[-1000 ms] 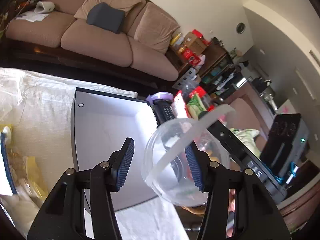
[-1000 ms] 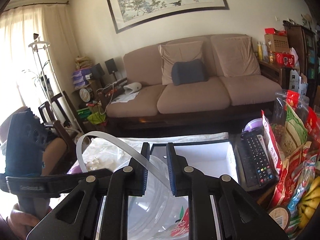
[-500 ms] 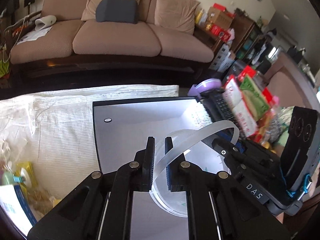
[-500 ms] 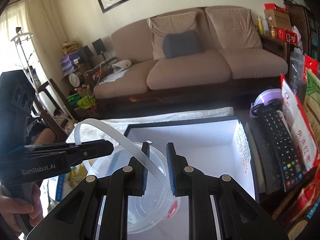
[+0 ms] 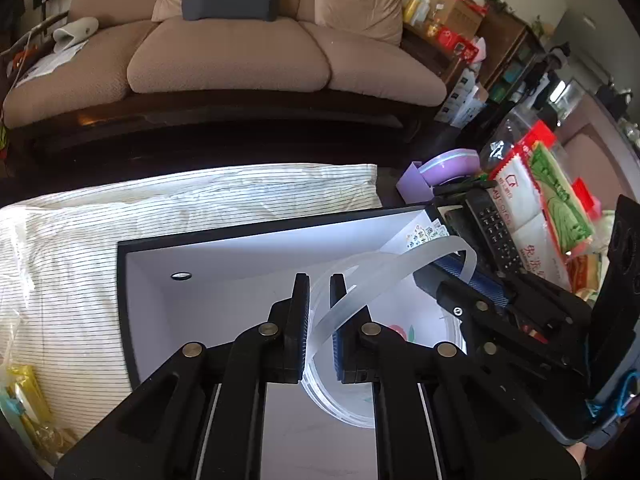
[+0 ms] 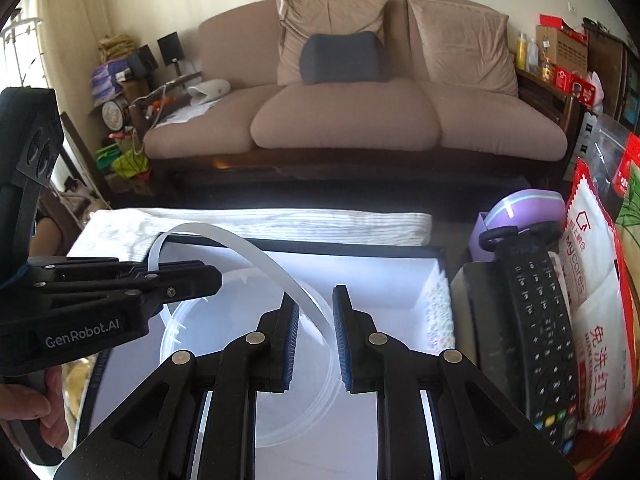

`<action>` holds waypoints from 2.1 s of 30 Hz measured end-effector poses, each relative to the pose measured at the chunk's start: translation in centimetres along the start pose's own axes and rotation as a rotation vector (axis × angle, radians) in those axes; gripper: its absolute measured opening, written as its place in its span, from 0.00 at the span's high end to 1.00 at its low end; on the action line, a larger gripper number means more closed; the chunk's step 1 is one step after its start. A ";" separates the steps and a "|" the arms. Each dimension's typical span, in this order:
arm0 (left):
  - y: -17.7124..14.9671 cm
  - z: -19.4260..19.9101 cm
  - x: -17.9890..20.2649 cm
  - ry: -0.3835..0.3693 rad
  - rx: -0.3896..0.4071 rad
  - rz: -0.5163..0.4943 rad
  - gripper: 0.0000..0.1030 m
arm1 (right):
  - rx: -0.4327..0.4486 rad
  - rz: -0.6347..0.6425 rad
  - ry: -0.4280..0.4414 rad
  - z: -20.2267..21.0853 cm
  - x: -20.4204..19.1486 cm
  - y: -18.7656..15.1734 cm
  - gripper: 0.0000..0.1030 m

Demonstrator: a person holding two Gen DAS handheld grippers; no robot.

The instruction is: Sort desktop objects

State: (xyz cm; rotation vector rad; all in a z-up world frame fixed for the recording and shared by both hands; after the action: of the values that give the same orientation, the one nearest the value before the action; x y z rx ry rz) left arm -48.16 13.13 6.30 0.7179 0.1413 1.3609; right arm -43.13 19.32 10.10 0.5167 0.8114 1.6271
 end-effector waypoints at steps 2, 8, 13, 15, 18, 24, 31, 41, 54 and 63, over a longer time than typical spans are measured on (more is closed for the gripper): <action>0.1 -1.1 0.2 -0.011 -0.013 0.009 0.91 | 0.001 -0.001 -0.007 -0.3 0.9 0.1 0.84; -0.4 -3.8 1.1 -0.037 -0.048 0.037 0.91 | -0.018 0.000 -0.035 -1.3 2.9 -0.4 0.84; -0.1 -4.5 1.8 -0.063 -0.043 0.064 0.88 | -0.033 -0.015 -0.063 -1.6 4.4 -0.8 0.83; -0.1 -4.5 1.8 -0.068 -0.045 0.077 0.84 | -0.039 -0.005 -0.086 -1.6 4.8 -0.9 0.83; -0.1 -3.4 0.7 -0.073 -0.038 0.133 0.48 | -0.048 0.023 -0.129 -1.6 5.2 -0.8 0.72; 0.2 0.0 -0.4 -0.112 0.025 0.149 0.42 | -0.102 0.066 -0.194 -1.9 5.7 -1.1 0.59; -1.1 -0.8 0.9 -0.171 -0.026 0.176 0.42 | -0.001 -0.006 -0.050 1.6 4.5 0.9 0.44; -4.6 -3.3 2.9 -0.263 -0.124 0.247 0.44 | -0.078 0.058 -0.041 2.3 4.5 -3.0 0.41; -5.7 -4.0 3.5 -0.214 -0.143 0.239 0.55 | -0.192 0.288 -0.018 3.1 0.9 -6.9 0.43; -3.0 -6.0 3.9 -0.165 -0.137 0.204 0.53 | -0.222 0.263 -0.040 -0.7 1.2 -7.0 0.43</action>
State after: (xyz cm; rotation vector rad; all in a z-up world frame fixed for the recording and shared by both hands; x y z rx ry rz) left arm -47.63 18.92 1.19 0.7406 -0.1590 1.4826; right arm -39.26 20.89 4.36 0.5115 0.5403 1.9152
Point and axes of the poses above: each gripper's, at about its wrist camera, not at the fingertips, and z roughly against the way its jaws point, x to its right, y to its top, the point moved 10 cm from there along -z, roughly the way its jaws point, and after that the axes turned 4 degrees about x, right-handed, at the moved point
